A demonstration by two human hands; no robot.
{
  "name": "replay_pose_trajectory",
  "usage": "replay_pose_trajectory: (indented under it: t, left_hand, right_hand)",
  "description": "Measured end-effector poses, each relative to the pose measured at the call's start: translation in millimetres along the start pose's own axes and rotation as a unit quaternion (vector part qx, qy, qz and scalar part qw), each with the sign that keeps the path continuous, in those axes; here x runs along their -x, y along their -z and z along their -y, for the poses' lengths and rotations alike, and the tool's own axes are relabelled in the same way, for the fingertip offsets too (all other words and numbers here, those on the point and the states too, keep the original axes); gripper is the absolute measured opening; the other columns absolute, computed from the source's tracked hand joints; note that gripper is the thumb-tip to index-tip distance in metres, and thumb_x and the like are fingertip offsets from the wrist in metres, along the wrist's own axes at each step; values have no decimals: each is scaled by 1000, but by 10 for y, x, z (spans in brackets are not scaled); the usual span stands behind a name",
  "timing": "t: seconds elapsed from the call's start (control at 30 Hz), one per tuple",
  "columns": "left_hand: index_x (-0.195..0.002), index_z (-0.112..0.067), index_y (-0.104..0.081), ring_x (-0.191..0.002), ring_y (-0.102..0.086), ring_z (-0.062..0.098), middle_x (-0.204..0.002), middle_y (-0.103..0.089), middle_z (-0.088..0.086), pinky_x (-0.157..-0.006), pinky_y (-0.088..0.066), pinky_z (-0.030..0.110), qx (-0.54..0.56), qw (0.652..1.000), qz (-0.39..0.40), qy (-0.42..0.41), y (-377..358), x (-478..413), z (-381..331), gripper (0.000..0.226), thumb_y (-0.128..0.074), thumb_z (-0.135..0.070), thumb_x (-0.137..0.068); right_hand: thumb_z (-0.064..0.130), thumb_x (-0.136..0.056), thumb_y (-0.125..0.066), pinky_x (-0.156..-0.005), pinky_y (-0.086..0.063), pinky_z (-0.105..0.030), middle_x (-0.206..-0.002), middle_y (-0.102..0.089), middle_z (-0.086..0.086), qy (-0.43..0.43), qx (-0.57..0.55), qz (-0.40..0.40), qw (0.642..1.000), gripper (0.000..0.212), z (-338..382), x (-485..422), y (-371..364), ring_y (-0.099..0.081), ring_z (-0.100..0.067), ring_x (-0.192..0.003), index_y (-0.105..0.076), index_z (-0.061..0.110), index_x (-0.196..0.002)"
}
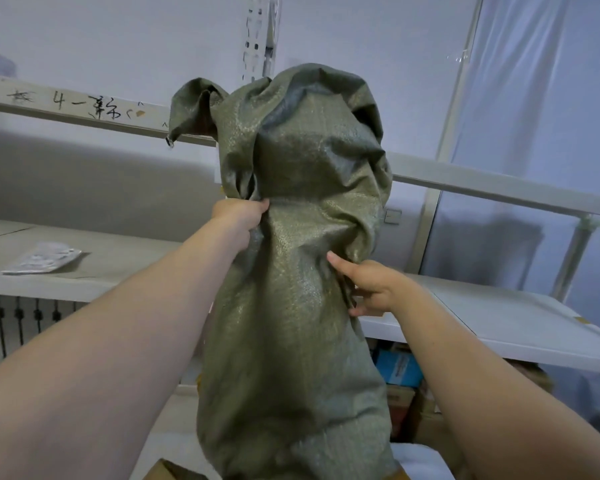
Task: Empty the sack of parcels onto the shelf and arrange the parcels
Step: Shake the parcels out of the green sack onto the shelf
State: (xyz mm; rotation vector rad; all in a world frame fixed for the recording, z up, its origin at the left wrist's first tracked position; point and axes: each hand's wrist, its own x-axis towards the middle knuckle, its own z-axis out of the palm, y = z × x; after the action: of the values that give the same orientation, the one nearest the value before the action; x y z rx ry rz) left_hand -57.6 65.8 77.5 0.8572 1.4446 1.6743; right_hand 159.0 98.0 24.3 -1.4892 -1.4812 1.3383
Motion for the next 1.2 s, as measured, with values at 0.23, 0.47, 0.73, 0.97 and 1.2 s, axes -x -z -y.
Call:
replay_pose_trajectory:
  t: [0.23, 0.47, 0.73, 0.97, 1.2]
  left_hand:
    - [-129, -11, -54, -92, -63, 28, -106, -67, 9, -74, -49, 38, 40, 997, 65, -4, -167, 108, -301, 50, -70, -31, -86]
    - [-125, -9, -56, -82, -62, 24, -102, -67, 7, -66, -44, 34, 68, 995, 69, -35, -162, 70, -499, 57, -80, -29, -77]
    - [-133, -9, -50, -92, -59, 25, -114, -62, 6, -84, -45, 39, 58, 994, 79, -56, -140, -69, -469, 78, -86, -37, -69]
    - [-120, -8, -61, -101, -67, 27, -109, -72, 8, -94, -51, 41, -75, 968, 238, 13, 8, -77, -46, 94, -94, -41, -39]
    - [-132, -18, -49, -112, -57, 32, -122, -61, 7, -104, -42, 51, -74, 980, 185, 12, -149, -51, 147, 77, -85, -40, -68]
  right_hand:
    - [50, -80, -73, -99, -41, -46, -126, -57, -1, 117, -70, -3, 991, 73, 281, -40, -123, -51, -21, -109, -48, 14, -137]
    - [36, -101, -48, -79, -52, -35, -106, -69, -2, 194, -181, -106, 958, 22, 455, -145, -57, -64, -20, -98, -61, 20, -108]
    - [34, -103, -43, -63, -49, -29, -99, -68, -3, 216, -185, -165, 944, 23, 515, -271, -39, -63, -18, -82, -60, 19, -100]
    - [30, -101, -47, -75, -55, -38, -96, -69, -10, 133, -220, -198, 946, 22, 346, -357, -7, -64, -26, -87, -64, 15, -100]
    - [33, -98, -54, -95, -52, -48, -110, -67, -9, 106, -245, -141, 953, 35, 229, -313, 54, -63, -30, -102, -54, 14, -128]
